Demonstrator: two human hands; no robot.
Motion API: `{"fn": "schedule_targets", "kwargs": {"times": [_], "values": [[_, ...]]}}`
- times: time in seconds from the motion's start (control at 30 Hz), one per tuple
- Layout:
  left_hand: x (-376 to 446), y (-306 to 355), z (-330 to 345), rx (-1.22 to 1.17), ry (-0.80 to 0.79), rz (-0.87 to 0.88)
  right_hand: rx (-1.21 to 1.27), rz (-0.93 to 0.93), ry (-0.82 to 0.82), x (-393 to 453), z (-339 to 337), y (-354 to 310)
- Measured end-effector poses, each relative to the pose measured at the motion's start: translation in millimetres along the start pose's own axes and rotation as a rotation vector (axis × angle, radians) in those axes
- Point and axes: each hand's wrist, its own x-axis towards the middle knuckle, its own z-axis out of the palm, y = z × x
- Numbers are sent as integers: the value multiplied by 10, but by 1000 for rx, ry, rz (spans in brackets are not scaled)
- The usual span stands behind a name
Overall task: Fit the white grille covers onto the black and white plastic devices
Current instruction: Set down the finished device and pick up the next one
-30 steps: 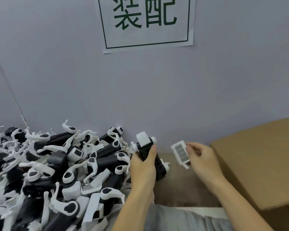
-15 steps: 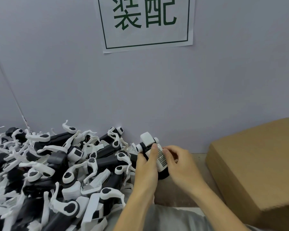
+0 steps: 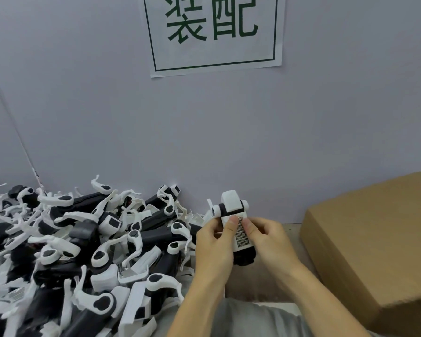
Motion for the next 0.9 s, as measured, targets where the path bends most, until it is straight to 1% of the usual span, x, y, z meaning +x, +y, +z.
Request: {"fn": "schedule_targets", "kwargs": {"times": [0.07,0.13,0.2,0.23,0.27,0.33,0.37,0.4,0.43,0.47,0.5,0.57,0.63,0.67,0.7,0.73,0.8,0.83,0.87,0.9], "values": [[-21,-7,16,63,21,34,-87,-21,68,-3,-2,35],[-34,-12,29,92,59,34,-124,-65,98,1,30,51],[-33,-6,24,93,123,25,-193,-136,123,4,86,75],[-24,-6,9,74,161,15,-265,-182,129,0,107,79],[-6,-1,3,41,196,-5,-369,-236,109,-6,99,76],[35,31,-21,-87,229,-87,-603,-329,-30,-15,84,54],[55,51,-19,-160,204,-134,-728,-349,-89,-17,68,43],[64,71,-15,-201,158,-159,-839,-346,-112,-10,42,51],[64,89,-2,-204,98,-160,-908,-327,-104,0,14,55],[48,100,12,-183,45,-146,-916,-294,-83,17,-19,59],[23,97,27,-160,13,-122,-855,-252,-50,18,-56,38],[-23,56,61,-93,18,-46,-591,-90,29,51,-142,-11],[-62,22,86,10,87,76,-208,68,173,103,-299,-144],[-73,5,100,51,125,127,-11,92,245,138,-414,-261],[-78,-12,107,70,150,148,168,67,283,141,-559,-402],[-79,-31,105,75,158,140,355,-11,280,152,-735,-542],[-61,-104,96,75,142,70,691,-223,252,124,-1114,-801],[-53,-141,91,83,130,32,786,-272,330,95,-1332,-874],[-46,-173,92,100,111,-3,815,-262,433,76,-1529,-889],[-42,-202,97,126,82,-36,788,-237,530,64,-1661,-879]]}}
